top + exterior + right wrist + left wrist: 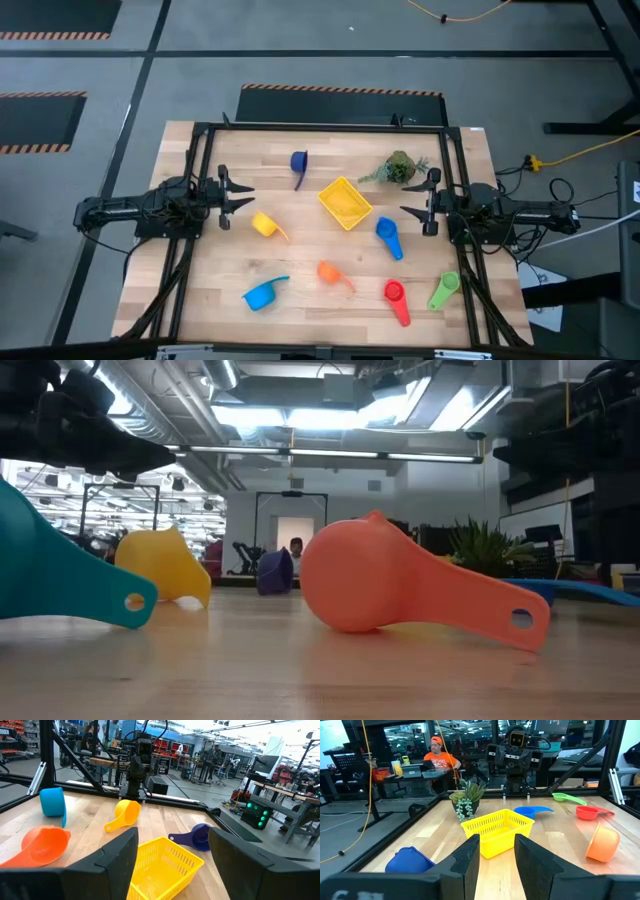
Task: Nest measuring cups in basket
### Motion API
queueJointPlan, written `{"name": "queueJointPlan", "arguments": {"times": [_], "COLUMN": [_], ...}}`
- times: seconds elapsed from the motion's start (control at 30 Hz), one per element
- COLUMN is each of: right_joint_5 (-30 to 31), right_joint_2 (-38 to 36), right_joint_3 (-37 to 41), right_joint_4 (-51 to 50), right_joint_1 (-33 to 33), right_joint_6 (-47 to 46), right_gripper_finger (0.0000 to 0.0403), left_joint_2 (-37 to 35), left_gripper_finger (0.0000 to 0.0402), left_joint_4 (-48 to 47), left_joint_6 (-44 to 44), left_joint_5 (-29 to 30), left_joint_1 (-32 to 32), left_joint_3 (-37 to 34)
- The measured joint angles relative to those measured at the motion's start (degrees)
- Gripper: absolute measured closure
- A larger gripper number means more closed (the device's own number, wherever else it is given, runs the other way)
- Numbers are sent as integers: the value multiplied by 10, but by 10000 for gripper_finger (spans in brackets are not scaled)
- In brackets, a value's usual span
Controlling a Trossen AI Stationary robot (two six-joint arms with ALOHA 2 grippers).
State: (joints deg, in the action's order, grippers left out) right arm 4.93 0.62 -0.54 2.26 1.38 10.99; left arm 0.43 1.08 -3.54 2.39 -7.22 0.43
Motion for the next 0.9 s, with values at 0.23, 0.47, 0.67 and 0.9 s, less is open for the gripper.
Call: {"name": "queueJointPlan", "arguments": {"times": [0.23,0.47,0.67,0.9], "right_joint_5": [0,0,0,0], "right_joint_2": [0,0,0,0], "right_joint_3": [0,0,0,0], "right_joint_4": [0,0,0,0], "right_joint_1": [0,0,0,0], "right_joint_6": [0,0,0,0], "right_gripper_finger": [155,155,155,155], "left_joint_2": [0,0,3,63], "left_gripper_finger": [287,287,287,287], "left_joint_4": [17,124,164,164], "left_joint_6": [18,66,105,112], "left_joint_5": [0,-6,-21,-21], "left_joint_1": [0,2,28,78], "left_joint_3": [0,0,7,47]}}
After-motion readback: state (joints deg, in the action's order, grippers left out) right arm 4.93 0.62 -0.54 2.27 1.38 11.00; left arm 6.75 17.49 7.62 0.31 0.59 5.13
